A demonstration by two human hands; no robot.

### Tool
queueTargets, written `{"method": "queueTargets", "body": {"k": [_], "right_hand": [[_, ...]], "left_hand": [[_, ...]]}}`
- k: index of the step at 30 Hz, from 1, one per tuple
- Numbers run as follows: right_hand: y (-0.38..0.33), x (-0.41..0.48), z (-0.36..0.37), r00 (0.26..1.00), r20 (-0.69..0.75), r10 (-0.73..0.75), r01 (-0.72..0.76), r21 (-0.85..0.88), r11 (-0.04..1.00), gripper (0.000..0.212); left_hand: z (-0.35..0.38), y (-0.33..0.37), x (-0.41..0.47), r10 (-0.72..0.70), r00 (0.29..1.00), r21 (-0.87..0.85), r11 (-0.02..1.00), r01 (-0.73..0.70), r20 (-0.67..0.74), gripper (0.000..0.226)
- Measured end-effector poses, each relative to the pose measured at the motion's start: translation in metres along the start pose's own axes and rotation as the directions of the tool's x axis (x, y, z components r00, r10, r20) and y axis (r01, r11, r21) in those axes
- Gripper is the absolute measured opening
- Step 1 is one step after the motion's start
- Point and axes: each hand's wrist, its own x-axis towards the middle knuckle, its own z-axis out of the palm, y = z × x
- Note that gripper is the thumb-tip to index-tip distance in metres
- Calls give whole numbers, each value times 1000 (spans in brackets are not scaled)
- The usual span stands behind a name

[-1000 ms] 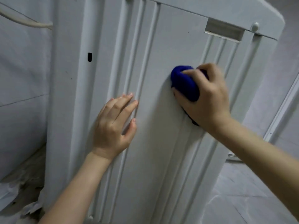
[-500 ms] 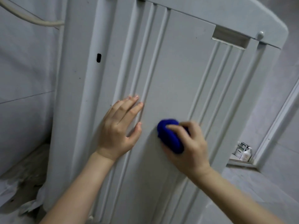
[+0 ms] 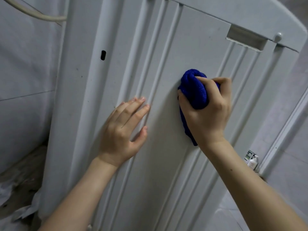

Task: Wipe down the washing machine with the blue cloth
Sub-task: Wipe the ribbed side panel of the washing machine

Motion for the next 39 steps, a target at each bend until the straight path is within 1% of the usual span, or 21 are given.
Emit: {"method": "queueTargets", "body": {"k": [3, 8, 12, 19, 21, 23, 24, 26, 28, 30, 31, 33, 34, 36, 38, 39], "right_hand": [[5, -15, -6, 995, 79, -57, 59, -24, 998, 32], [8, -91, -18, 958, 239, -157, 176, -59, 983, 30], [6, -117, -20, 949, 261, -174, 196, -59, 979, 29], [3, -100, -26, 934, 318, -165, 188, -42, 981, 30], [-1, -69, -23, 962, 252, -106, 118, -34, 992, 31], [-11, -23, -11, 993, 116, 1, 0, -7, 1000, 34], [-16, 0, -2, 997, 42, 61, -61, 8, 998, 35], [-23, 29, 14, 984, -78, 159, -157, 41, 987, 36], [-27, 16, 24, 967, -154, 201, -197, 42, 979, 36], [-28, -49, 25, 963, -151, 225, -225, 17, 974, 37], [-30, -95, 22, 967, -113, 229, -231, -7, 973, 39], [-40, -182, 12, 957, -24, 288, -288, -25, 957, 41], [-46, -208, 9, 947, -7, 321, -321, -16, 947, 42], [-48, -211, 13, 948, -2, 317, -317, -18, 948, 43], [-50, -158, 22, 963, -16, 267, -267, -4, 964, 38], [-52, -118, 27, 964, -66, 257, -257, 12, 966, 36]], "left_hand": [[-2, -1, 2, 6, 1000, -5, 1000, -6, 4, 44], [-3, -2, 1, -7, 1000, -2, 1000, 7, 24, 46], [-6, 0, 3, -7, 999, -21, 1000, 8, 46, 46], [-7, 2, 4, -17, 999, -35, 999, 18, 37, 47], [-7, 3, 4, -13, 999, -27, 1000, 14, 33, 47], [-8, 2, 5, -30, 999, 6, 1000, 30, 22, 47], [-9, 1, 7, -58, 998, 38, 998, 58, 13, 49], [-13, -5, 10, -132, 991, 122, 984, 133, -14, 54], [-17, -12, 11, -166, 986, 190, 968, 165, -14, 58], [-18, -18, 8, -175, 985, 193, 966, 172, -4, 62], [-17, -20, 6, -181, 984, 181, 967, 178, -1, 63], [-15, -23, 3, -178, 984, 154, 972, 176, -1, 63], [-15, -24, 2, -170, 985, 140, 976, 169, -6, 63], [-15, -25, 3, -151, 988, 122, 981, 152, -15, 61], [-17, -29, 2, -132, 991, 117, 984, 133, -13, 59], [-18, -31, 0, -119, 993, 119, 986, 120, -16, 58]]}}
